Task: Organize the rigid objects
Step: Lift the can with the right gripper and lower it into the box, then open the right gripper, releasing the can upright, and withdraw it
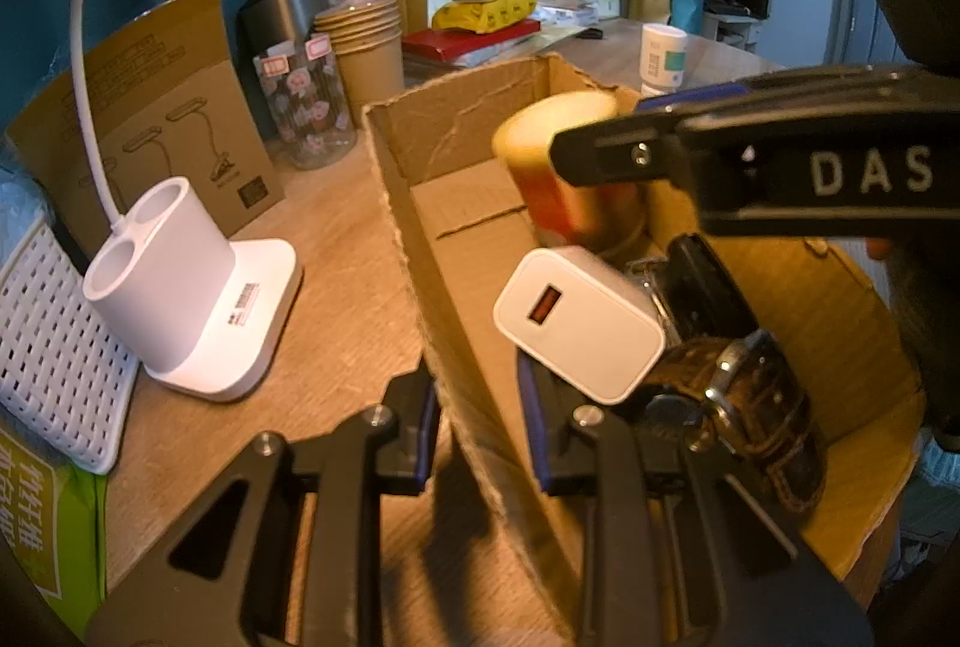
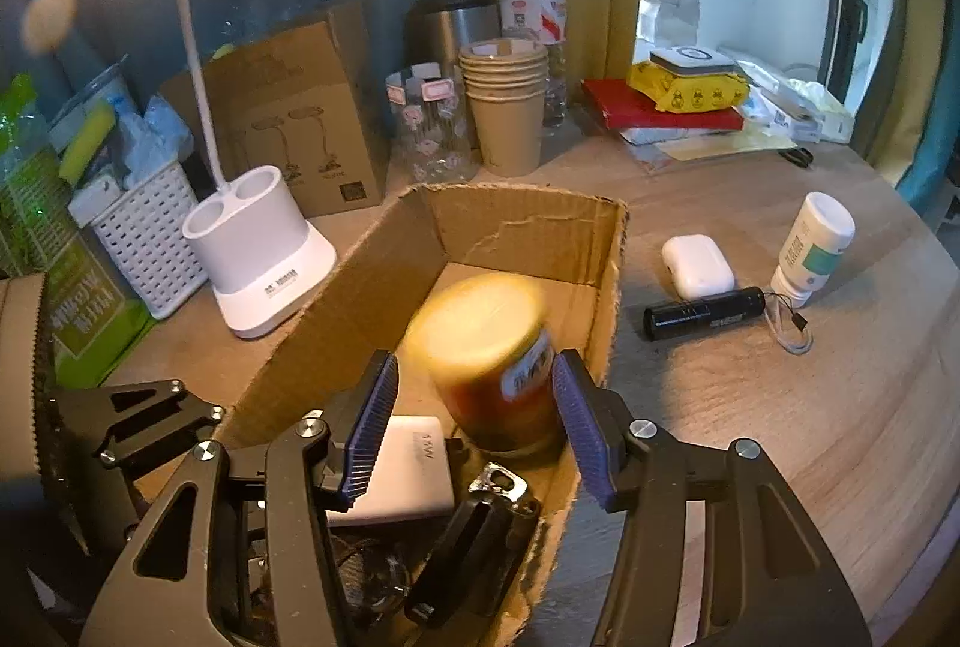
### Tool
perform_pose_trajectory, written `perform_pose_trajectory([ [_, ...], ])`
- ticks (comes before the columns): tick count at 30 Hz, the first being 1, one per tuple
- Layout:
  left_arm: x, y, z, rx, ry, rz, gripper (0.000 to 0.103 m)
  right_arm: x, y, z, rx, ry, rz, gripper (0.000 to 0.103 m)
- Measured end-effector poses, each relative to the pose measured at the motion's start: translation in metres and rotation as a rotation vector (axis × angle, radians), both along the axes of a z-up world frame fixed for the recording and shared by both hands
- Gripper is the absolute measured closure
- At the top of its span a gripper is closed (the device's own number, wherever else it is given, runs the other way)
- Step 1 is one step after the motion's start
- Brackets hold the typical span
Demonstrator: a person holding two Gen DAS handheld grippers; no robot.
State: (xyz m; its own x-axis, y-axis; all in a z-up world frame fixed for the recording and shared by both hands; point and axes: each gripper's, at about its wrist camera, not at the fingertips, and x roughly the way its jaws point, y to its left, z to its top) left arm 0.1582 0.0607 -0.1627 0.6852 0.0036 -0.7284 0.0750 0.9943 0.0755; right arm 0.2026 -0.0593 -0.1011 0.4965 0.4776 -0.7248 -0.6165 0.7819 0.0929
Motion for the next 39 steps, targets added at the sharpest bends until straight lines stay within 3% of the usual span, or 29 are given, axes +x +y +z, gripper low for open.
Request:
perform_pose_trajectory([
  [26, 0.000, 0.000, 0.000, 0.000, 0.000, 0.000, 0.077, -0.010, -0.014, 0.008, 0.012, -0.014, -0.024, 0.046],
  [39, 0.000, 0.000, 0.000, 0.000, 0.000, 0.001, 0.077, -0.006, -0.045, 0.023, 0.020, -0.043, -0.104, 0.046],
])
